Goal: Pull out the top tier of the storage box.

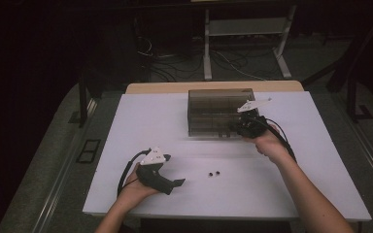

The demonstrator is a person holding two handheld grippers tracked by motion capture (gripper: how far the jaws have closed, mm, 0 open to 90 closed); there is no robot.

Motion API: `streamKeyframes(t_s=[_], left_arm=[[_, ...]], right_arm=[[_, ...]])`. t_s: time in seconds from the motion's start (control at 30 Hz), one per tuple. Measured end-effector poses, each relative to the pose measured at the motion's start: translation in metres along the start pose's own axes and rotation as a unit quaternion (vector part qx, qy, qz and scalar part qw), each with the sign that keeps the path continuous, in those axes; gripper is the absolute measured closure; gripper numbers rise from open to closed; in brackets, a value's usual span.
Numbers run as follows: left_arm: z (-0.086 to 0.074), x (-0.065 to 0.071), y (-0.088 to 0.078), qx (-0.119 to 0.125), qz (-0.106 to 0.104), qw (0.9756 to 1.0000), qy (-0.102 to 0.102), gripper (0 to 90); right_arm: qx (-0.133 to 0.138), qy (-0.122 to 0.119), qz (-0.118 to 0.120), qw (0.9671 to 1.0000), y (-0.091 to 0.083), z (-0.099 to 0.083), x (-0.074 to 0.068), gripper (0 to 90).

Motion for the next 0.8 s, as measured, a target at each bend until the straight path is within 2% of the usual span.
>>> streamKeyframes(t_s=[0.8], left_arm=[[0.0003, -0.0001, -0.0004, 0.002, -0.001, 1.0000, -0.001, 0.0]], right_arm=[[-0.010, -0.007, 0.003, 0.9999, -0.0050, -0.0066, -0.0082, 88.8]])
Point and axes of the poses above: each handheld gripper's, and its own axes: y roughly forward along the jaws, z roughly out of its top, x roughly to its right, the point moved 5 cm from there along y, roughly forward along the jaws, and after that the axes turned 2 degrees about -z, right-handed, at the moved point
